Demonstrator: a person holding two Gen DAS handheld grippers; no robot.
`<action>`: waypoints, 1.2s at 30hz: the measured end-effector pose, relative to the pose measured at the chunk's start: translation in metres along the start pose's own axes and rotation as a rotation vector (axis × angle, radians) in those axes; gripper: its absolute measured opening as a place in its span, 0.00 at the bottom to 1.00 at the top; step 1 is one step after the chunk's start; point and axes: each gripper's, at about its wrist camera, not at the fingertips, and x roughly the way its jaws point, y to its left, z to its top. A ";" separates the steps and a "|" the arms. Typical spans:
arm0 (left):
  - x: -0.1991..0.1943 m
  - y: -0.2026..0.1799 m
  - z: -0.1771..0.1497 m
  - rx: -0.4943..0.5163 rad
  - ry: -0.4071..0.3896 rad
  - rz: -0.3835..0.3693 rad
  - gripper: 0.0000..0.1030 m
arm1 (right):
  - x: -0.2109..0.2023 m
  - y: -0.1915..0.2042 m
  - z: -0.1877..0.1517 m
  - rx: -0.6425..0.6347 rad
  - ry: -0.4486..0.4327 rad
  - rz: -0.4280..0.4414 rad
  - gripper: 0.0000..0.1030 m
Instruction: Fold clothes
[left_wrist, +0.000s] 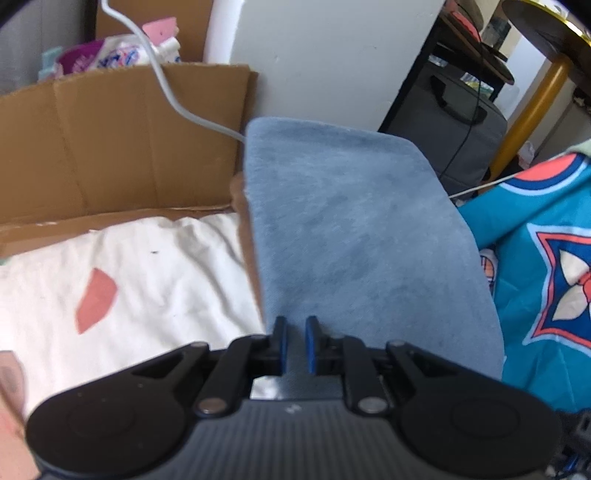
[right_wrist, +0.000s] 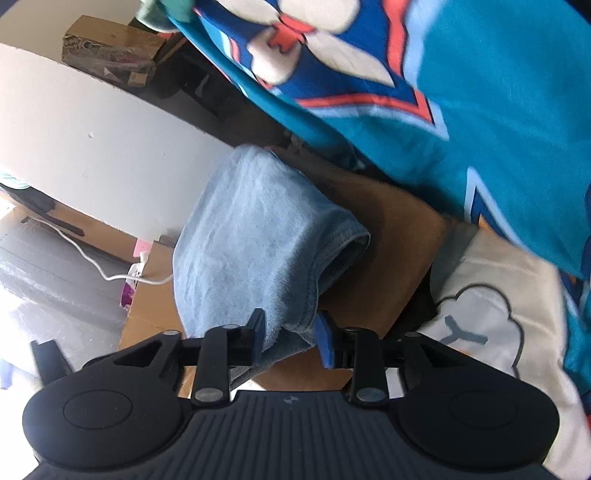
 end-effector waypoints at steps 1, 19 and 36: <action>-0.004 0.001 -0.001 -0.006 0.005 0.013 0.21 | -0.001 0.003 -0.001 -0.003 -0.004 -0.009 0.43; -0.178 0.006 0.022 -0.098 0.114 0.101 0.90 | -0.016 0.118 0.001 -0.030 0.163 -0.155 0.89; -0.315 -0.002 0.017 -0.099 0.057 0.143 0.99 | -0.087 0.239 0.002 -0.069 0.322 -0.178 0.99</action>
